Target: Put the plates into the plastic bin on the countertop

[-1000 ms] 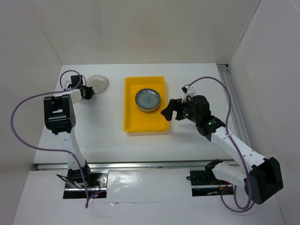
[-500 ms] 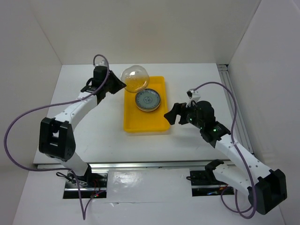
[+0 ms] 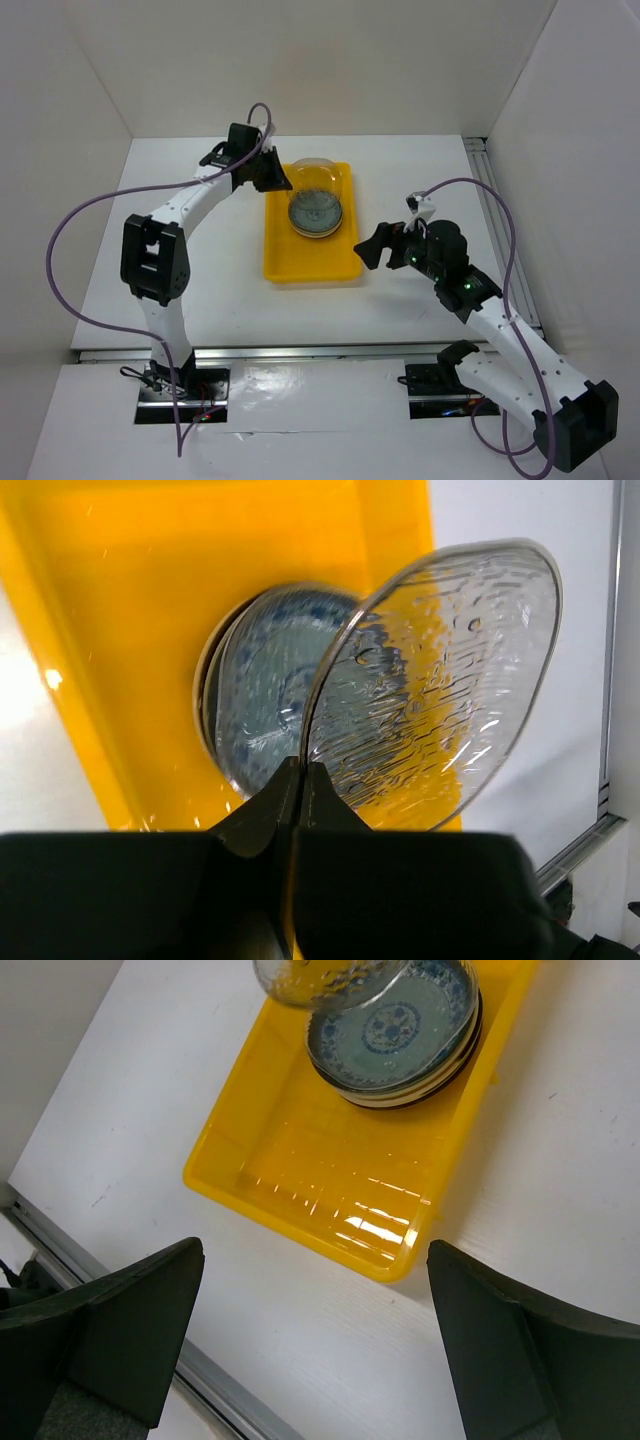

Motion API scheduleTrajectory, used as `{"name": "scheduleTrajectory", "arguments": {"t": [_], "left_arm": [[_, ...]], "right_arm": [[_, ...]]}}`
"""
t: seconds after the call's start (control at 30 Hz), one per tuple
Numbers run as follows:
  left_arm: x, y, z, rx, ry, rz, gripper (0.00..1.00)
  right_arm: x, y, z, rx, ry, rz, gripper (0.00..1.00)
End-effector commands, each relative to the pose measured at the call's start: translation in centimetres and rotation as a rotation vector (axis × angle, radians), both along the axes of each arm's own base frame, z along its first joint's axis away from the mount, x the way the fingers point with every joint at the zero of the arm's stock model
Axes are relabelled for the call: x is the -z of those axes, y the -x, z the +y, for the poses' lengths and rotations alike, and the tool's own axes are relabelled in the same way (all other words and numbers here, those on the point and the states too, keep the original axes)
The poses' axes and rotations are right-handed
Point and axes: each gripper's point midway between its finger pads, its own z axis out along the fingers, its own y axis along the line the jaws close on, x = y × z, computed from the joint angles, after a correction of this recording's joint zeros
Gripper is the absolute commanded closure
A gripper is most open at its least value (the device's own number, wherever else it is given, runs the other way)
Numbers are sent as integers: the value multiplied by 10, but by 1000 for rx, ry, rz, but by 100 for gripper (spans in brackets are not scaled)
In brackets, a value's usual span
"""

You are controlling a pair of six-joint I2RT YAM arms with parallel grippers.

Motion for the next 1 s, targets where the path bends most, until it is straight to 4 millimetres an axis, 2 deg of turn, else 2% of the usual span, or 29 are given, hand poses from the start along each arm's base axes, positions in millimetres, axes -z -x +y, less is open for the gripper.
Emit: {"name": "scheduleTrajectory", "arguments": {"t": [0.0,0.07,0.1,0.13,0.2,0.23,0.27,0.4,0.43,0.5,0.57,0.67,0.77,0.83,0.87,0.9,0.93,0.97], "left_arm": [[-11,-9,-17,123,-22,-35,100],[-6,-13,-12,107,-64,-23,100],[-11,-17,-11,106,-72,-43,100],[3,-15,-10,115,-88,-10,100],[3,-17,-10,125,-99,-6,100],[14,-18,-10,141,-115,4,100],[11,-22,-10,149,-121,-5,100],[28,-19,-12,214,-144,37,100],[24,-21,-13,214,-143,28,100],[36,-19,-12,222,-153,53,100],[37,-19,-12,222,-153,53,100],[41,-20,-10,209,-134,76,87],[29,-15,-14,198,-131,68,70],[-3,-11,-21,206,-104,0,62],[-10,-7,-22,213,-95,-8,52],[-21,-3,-26,215,-85,-25,46],[-45,1,-32,230,-66,-79,26],[-59,2,-32,228,-60,-108,1]], "right_arm": [[-2,6,-1,-6,5,-2,0],[-2,6,-1,-6,5,-2,0],[-4,6,-3,3,3,-11,0],[-2,7,-3,3,8,-3,0],[-2,7,-3,3,8,-3,0],[-2,7,-3,3,8,-3,0],[-2,7,-3,3,8,-3,0],[0,7,-2,-6,9,6,0],[-2,6,-2,-9,12,-7,0],[-2,7,1,-18,12,-7,0],[1,7,1,-18,16,1,0],[1,7,1,-18,16,1,0],[1,7,1,-18,16,1,0],[1,7,1,-18,16,1,0],[1,7,1,-18,16,1,0],[4,6,2,-18,21,10,0],[4,6,1,-21,28,5,0],[7,6,3,-30,29,14,0]]}}
